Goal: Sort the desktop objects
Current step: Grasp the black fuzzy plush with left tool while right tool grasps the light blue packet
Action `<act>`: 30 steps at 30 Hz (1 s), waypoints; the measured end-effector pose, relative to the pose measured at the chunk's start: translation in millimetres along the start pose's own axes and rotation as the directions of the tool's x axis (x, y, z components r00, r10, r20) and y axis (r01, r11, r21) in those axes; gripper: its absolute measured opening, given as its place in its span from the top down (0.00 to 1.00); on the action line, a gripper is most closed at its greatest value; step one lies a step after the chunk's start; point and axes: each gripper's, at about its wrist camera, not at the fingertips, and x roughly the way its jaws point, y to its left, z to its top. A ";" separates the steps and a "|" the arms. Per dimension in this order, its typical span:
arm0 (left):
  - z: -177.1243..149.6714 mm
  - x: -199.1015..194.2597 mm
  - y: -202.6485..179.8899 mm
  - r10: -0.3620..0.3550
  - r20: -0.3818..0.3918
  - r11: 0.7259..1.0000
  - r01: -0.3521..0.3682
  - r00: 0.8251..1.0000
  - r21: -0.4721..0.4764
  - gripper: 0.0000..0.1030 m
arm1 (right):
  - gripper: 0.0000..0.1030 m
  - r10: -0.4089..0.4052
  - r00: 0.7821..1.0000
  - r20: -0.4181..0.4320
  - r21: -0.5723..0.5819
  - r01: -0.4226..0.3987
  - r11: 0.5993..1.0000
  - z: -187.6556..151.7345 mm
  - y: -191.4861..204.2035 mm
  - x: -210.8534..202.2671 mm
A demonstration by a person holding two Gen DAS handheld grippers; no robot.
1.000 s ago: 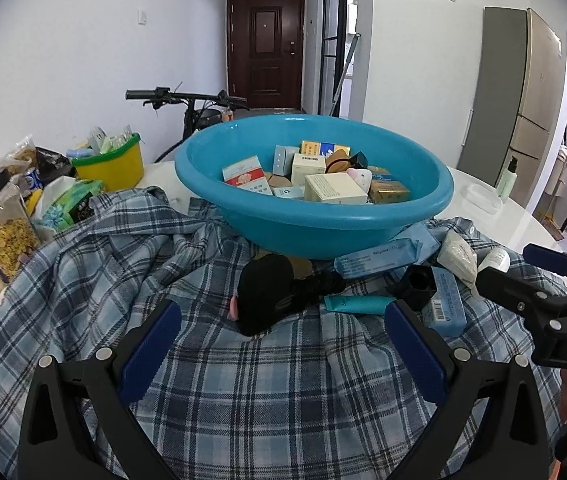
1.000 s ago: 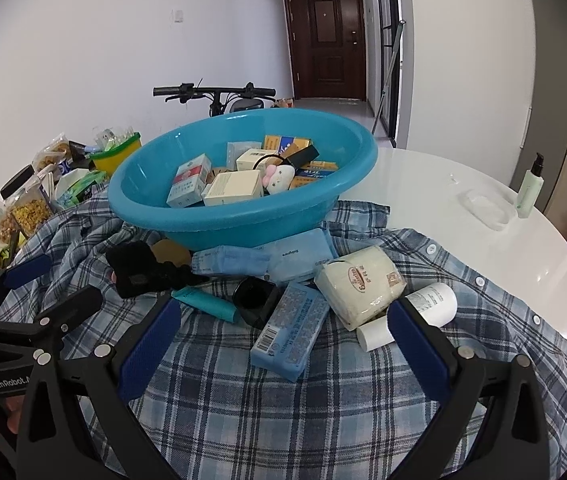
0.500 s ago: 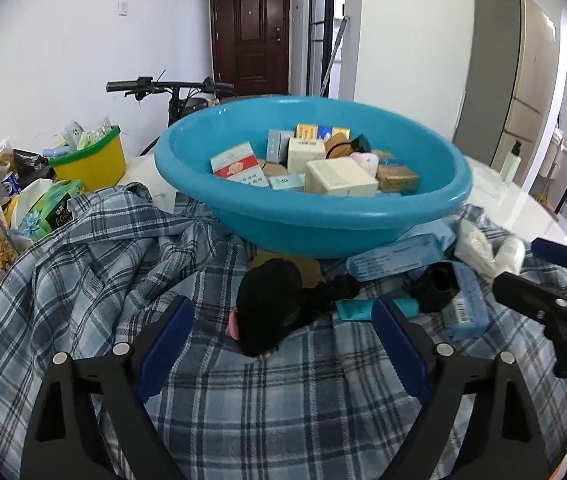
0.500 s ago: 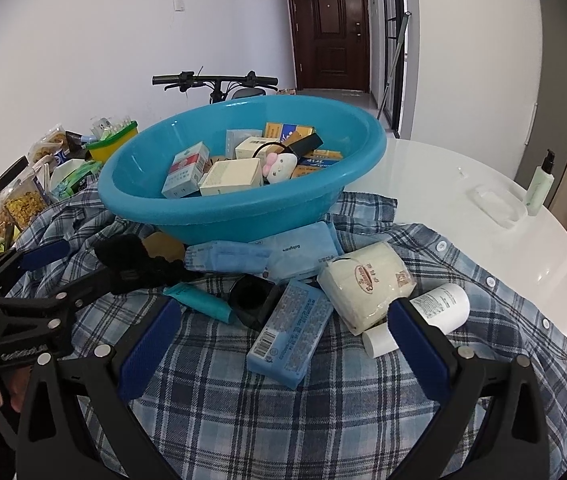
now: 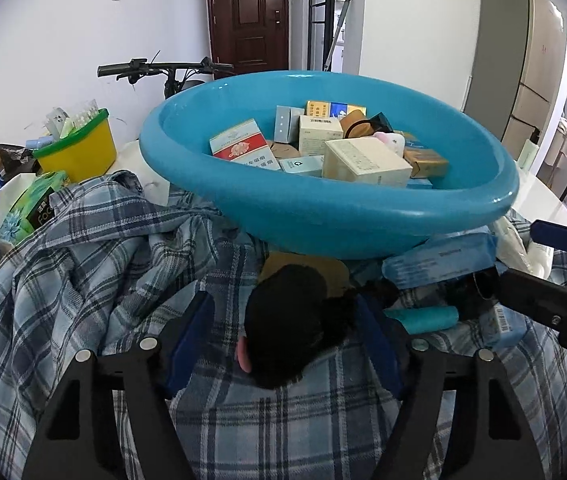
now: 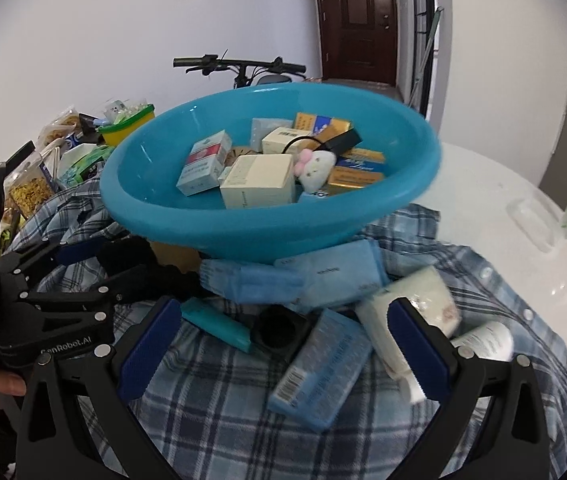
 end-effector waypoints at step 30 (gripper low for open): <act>-9.0 -4.0 -9.0 -0.032 0.002 0.999 0.032 0.999 0.038 0.64 | 0.62 0.101 0.994 0.053 -0.019 -0.100 0.995 -6.2 7.6 18.6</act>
